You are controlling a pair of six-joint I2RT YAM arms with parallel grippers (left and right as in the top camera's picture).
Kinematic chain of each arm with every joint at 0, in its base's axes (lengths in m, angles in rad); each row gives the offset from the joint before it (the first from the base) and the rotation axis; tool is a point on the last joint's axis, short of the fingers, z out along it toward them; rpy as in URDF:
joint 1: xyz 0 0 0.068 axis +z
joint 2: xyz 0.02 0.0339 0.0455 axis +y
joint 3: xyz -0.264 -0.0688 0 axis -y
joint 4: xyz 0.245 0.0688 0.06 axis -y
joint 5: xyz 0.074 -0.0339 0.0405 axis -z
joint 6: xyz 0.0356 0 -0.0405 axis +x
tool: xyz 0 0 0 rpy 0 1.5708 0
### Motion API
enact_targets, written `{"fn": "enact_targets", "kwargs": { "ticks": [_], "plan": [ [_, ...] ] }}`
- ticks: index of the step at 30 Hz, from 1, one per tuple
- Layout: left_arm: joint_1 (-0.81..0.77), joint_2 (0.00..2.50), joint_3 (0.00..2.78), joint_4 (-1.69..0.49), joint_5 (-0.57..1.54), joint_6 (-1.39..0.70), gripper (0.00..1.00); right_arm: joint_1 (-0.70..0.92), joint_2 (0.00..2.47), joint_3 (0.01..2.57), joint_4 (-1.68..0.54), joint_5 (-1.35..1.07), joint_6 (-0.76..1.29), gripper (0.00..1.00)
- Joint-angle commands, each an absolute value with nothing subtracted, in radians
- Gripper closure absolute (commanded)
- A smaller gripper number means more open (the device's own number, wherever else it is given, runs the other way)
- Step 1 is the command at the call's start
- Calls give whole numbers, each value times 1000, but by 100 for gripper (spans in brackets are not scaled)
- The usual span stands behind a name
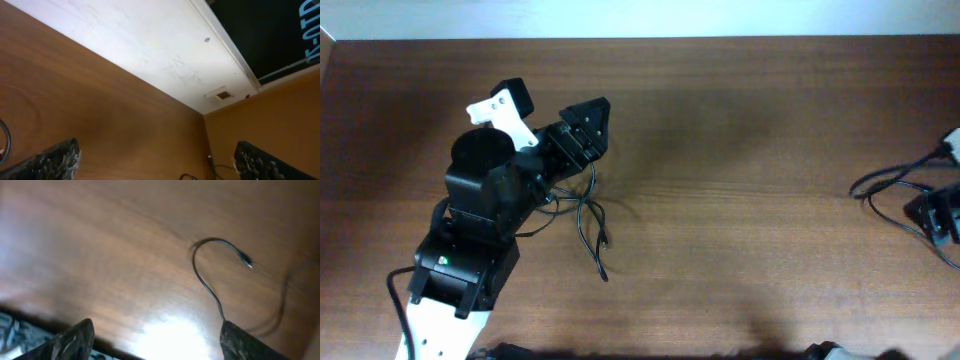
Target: Untangle cables
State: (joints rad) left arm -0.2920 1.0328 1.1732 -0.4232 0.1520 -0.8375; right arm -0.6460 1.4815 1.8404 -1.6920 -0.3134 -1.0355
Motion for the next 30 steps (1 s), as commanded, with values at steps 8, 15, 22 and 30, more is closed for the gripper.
{"fn": "enact_targets", "kwargs": {
  "ticks": [8,15,22,30],
  "plan": [
    [-287,1023,1181,-419,129,-842,1,-643,1619,1554,-1604,-508,-1567,25],
    [-287,1023,1181,-398,130,-843,0,-643,1626,1512,-1358,-422,-1567,34],
    [-287,1023,1181,-391,134,-843,0,-643,1761,1508,-1283,-97,-1565,52],
    [-287,1023,1181,-395,100,-838,1,-684,1869,1502,-1273,-80,-1499,30]
  ]
}}
